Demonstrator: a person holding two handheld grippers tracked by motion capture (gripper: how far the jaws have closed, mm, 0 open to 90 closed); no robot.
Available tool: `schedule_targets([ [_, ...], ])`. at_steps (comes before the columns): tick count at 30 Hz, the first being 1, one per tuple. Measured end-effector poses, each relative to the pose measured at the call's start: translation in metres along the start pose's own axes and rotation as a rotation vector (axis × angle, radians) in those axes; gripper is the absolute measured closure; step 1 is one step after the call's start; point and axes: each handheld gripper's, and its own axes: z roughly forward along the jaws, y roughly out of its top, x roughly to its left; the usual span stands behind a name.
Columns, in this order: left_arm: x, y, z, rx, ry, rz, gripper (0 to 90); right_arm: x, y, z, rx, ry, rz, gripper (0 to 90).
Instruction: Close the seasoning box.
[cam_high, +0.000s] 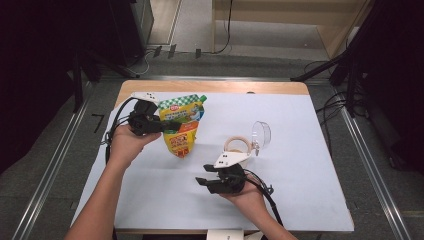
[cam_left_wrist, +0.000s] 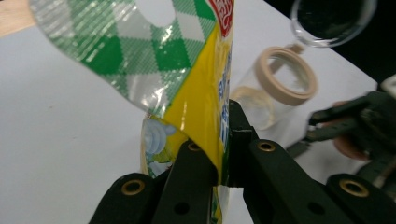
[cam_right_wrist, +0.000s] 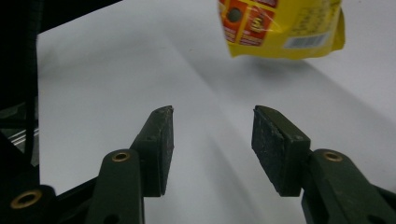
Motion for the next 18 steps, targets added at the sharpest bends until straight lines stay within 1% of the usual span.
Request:
schedule_targets([
  [3,-0.015,0.006,-0.007,0.004,-0.034,0.014,90.0,-0.001,-0.002,0.001,0.002,-0.021,0.001,49.8],
  [6,-0.030,0.012,-0.012,0.014,-0.054,0.041,90.0,-0.001,-0.004,0.002,0.003,-0.035,0.011,49.9],
  [7,-0.030,0.012,-0.012,0.014,-0.054,0.041,90.0,-0.001,-0.004,0.002,0.003,-0.035,0.011,49.9],
  [8,-0.037,0.015,-0.015,0.020,-0.061,0.058,90.0,-0.002,-0.004,0.002,0.000,-0.040,0.022,50.0],
  [9,-0.042,0.016,-0.017,0.023,-0.072,0.062,90.0,-0.002,-0.004,0.002,0.000,-0.039,0.042,50.5],
  [12,-0.055,0.020,-0.020,0.022,-0.103,0.074,90.0,-0.002,-0.003,0.001,-0.011,-0.042,0.054,52.0],
  [13,-0.059,0.020,-0.021,0.025,-0.111,0.084,90.0,-0.002,-0.003,0.001,-0.015,-0.046,0.060,52.0],
  [14,-0.062,0.021,-0.021,0.027,-0.118,0.084,90.0,-0.003,-0.003,0.001,-0.016,-0.049,0.068,51.8],
  [17,-0.075,0.022,-0.022,0.045,-0.142,0.096,90.0,-0.005,-0.003,0.000,-0.024,-0.066,0.073,52.2],
  [18,-0.077,0.022,-0.022,0.051,-0.148,0.099,90.0,-0.006,-0.003,0.000,-0.029,-0.072,0.077,54.1],
])
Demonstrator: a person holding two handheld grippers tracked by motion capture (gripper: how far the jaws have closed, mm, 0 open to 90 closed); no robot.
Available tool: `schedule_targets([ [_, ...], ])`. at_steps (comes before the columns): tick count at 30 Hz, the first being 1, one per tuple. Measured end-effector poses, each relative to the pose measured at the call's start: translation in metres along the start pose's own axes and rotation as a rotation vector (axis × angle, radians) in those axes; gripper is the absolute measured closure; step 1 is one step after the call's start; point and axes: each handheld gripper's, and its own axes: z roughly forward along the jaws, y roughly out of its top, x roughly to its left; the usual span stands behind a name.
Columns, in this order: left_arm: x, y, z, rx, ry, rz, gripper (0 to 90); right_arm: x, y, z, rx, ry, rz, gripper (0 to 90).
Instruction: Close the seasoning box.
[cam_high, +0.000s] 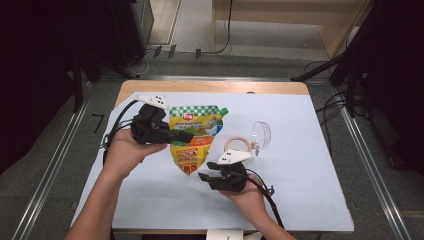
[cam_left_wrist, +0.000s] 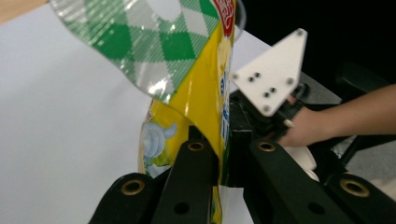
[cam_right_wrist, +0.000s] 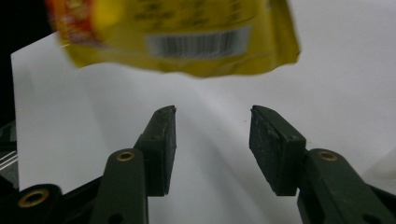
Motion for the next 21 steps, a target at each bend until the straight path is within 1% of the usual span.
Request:
schedule_targets([
  [1,-0.004,0.000,0.000,0.004,-0.006,0.005,90.0,0.000,0.000,0.000,0.001,-0.003,0.002,56.6],
  [3,-0.010,0.001,0.000,0.010,-0.017,0.013,90.0,-0.001,0.001,-0.001,-0.008,-0.013,0.000,65.5],
  [4,-0.014,0.002,0.001,0.016,-0.020,0.018,90.0,-0.001,0.000,-0.001,-0.010,-0.014,0.002,68.1],
  [5,-0.017,0.003,0.001,0.022,-0.023,0.021,90.0,-0.002,0.000,0.000,-0.012,-0.019,0.008,74.0],
  [6,-0.019,0.004,0.001,0.024,-0.029,0.021,90.0,-0.002,0.000,0.000,-0.012,-0.019,0.008,74.0],
  [7,-0.023,0.004,0.002,0.029,-0.041,0.016,90.0,-0.003,-0.001,0.000,-0.012,-0.028,0.007,75.2],
  [9,-0.024,0.004,0.003,0.032,-0.044,0.011,90.0,-0.003,-0.001,0.001,-0.018,-0.030,0.003,75.0],
  [10,-0.024,0.003,0.004,0.036,-0.049,0.005,90.0,-0.002,-0.001,0.001,-0.029,-0.022,-0.001,74.7],
  [11,-0.024,0.003,0.005,0.032,-0.050,0.002,90.0,-0.001,0.000,0.001,-0.045,-0.013,-0.015,74.5],
  [12,-0.024,0.003,0.005,0.028,-0.051,-0.001,90.0,0.002,0.000,0.001,-0.049,-0.018,-0.045,74.6],
  [13,-0.023,0.003,0.005,0.027,-0.051,-0.009,90.0,0.005,0.000,0.001,-0.047,-0.024,-0.060,74.1],
  [15,-0.020,0.002,0.004,0.012,-0.046,-0.026,90.0,0.010,0.000,0.002,-0.053,-0.031,-0.110,73.6],
  [16,-0.019,0.001,0.004,0.003,-0.046,-0.037,90.0,0.013,-0.001,0.002,-0.055,-0.028,-0.133,73.2],
  [18,-0.016,0.001,0.005,-0.008,-0.035,-0.052,90.0,0.020,-0.001,0.002,-0.054,-0.016,-0.167,72.2],
  [19,-0.016,0.001,0.006,-0.013,-0.030,-0.057,90.0,0.024,-0.001,0.002,-0.054,-0.007,-0.174,71.4],
  [20,-0.016,0.002,0.008,-0.015,-0.028,-0.056,90.0,0.028,0.000,0.002,-0.047,-0.001,-0.184,71.2],
  [21,-0.016,0.002,0.010,-0.020,-0.017,-0.055,89.5,0.031,0.000,0.002,-0.047,0.003,-0.196,70.9],
])
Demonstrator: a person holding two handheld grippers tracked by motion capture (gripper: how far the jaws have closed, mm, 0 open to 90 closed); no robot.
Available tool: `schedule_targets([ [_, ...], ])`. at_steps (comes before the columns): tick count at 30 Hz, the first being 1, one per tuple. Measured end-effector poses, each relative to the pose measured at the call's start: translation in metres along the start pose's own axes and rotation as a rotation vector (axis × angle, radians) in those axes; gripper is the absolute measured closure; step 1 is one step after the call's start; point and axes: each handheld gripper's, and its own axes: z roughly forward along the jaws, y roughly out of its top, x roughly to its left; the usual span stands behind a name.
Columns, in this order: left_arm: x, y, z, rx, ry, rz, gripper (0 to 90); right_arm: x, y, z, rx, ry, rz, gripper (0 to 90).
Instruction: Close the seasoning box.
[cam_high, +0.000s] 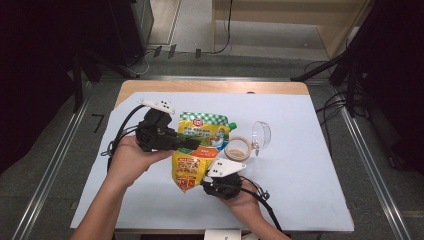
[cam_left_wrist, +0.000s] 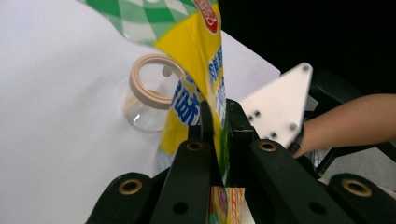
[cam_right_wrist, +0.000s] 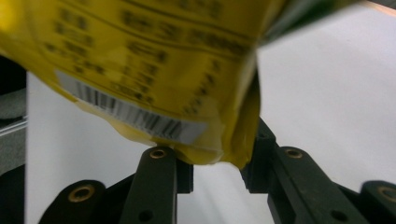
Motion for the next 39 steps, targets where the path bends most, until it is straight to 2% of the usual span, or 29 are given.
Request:
schedule_targets([
  [3,-0.002,0.000,0.011,-0.007,-0.012,0.000,88.5,0.012,0.003,0.000,0.022,0.004,-0.049,70.8],
  [5,-0.004,0.001,0.018,0.003,-0.004,0.005,87.8,0.016,0.004,0.001,0.030,0.024,-0.050,71.3],
  [8,-0.006,0.002,0.027,0.011,0.024,0.010,86.3,0.023,0.006,0.000,0.033,0.064,-0.032,71.5],
  [11,-0.004,0.003,0.031,-0.001,0.028,-0.004,85.4,0.026,0.009,-0.002,0.025,0.082,-0.020,71.6],
  [17,-0.003,0.007,0.043,0.020,0.071,-0.039,80.6,0.029,0.012,-0.004,0.030,0.114,0.009,71.1],
  [20,0.000,0.009,0.049,0.027,0.074,-0.050,77.2,0.029,0.014,-0.003,0.023,0.130,0.021,70.2],
  [25,0.008,0.015,0.057,0.027,0.058,-0.110,70.7,0.028,0.019,-0.002,0.017,0.148,0.021,69.8],
  [28,0.012,0.020,0.058,0.032,0.058,-0.131,68.9,0.025,0.025,-0.002,0.004,0.152,0.021,69.6],
  [31,0.015,0.026,0.062,0.043,0.055,-0.158,66.5,0.018,0.028,-0.001,-0.008,0.172,0.064,69.6],
  [34,0.019,0.032,0.067,0.065,0.036,-0.187,61.8,0.013,0.032,0.000,-0.019,0.187,0.090,69.5],
  [35,0.020,0.034,0.069,0.072,0.041,-0.193,61.8,0.012,0.033,0.000,-0.026,0.184,0.096,69.3],
  [37,0.022,0.038,0.072,0.093,0.058,-0.190,62.7,0.010,0.036,0.000,-0.036,0.181,0.088,68.7],
  [39,0.024,0.041,0.073,0.090,0.039,-0.216,62.7,0.009,0.040,-0.001,-0.037,0.181,0.079,68.6],
])
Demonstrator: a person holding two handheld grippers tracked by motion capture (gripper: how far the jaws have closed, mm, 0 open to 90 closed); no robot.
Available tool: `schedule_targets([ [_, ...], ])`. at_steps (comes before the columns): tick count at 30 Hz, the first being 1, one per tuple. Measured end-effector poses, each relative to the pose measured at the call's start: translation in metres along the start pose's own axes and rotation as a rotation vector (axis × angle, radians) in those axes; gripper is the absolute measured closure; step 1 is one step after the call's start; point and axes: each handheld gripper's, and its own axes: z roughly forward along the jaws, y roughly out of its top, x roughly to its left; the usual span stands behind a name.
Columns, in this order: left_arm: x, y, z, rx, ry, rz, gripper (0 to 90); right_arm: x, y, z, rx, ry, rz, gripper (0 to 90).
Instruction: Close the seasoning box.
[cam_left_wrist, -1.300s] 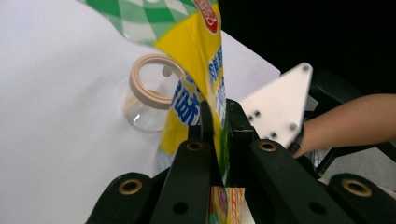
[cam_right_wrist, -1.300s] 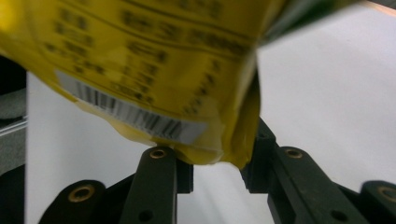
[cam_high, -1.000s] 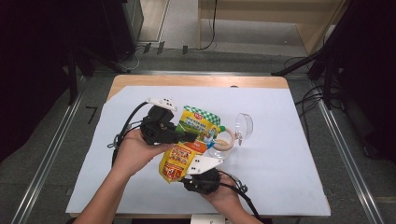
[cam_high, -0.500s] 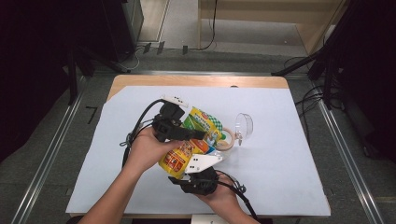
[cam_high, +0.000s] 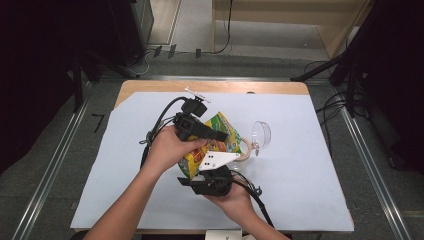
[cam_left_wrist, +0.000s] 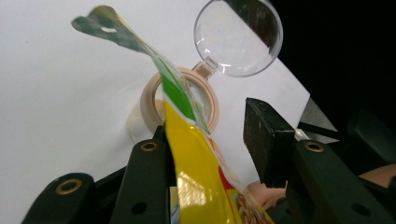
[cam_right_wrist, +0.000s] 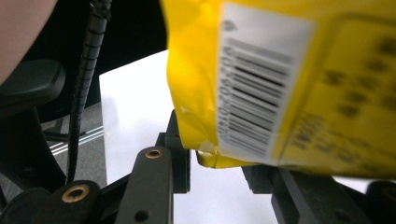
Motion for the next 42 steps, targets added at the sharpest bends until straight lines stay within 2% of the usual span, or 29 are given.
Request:
schedule_targets([
  [1,-0.001,0.002,-0.002,-0.007,0.007,0.007,64.3,0.000,0.003,0.001,-0.002,-0.009,-0.016,68.6],
  [4,0.000,0.003,-0.004,-0.029,-0.003,0.005,64.3,0.000,0.004,0.002,-0.011,-0.013,-0.018,68.6],
  [11,-0.001,0.003,-0.004,-0.036,0.021,0.030,66.7,-0.004,0.006,0.004,-0.017,-0.026,-0.020,68.4],
  [16,-0.003,0.001,-0.004,-0.036,0.039,0.055,67.9,-0.002,0.004,0.004,-0.015,-0.057,-0.057,65.7],
  [20,-0.005,0.000,-0.006,-0.046,0.039,0.054,67.0,0.001,0.006,0.004,-0.011,-0.077,-0.072,65.9],
  [24,-0.008,0.000,-0.007,-0.054,0.048,0.066,66.8,0.002,0.008,0.005,-0.008,-0.084,-0.056,66.2],
  [30,-0.012,-0.001,-0.008,-0.063,0.046,0.078,66.9,0.002,0.008,0.005,-0.015,-0.091,-0.067,66.3],
  [35,-0.015,-0.002,-0.008,-0.057,0.054,0.083,67.6,0.002,0.007,0.006,-0.014,-0.092,-0.067,66.6],
  [42,-0.020,-0.002,-0.007,-0.047,0.041,0.099,71.0,0.001,0.004,0.006,-0.012,-0.090,-0.063,67.6],
])
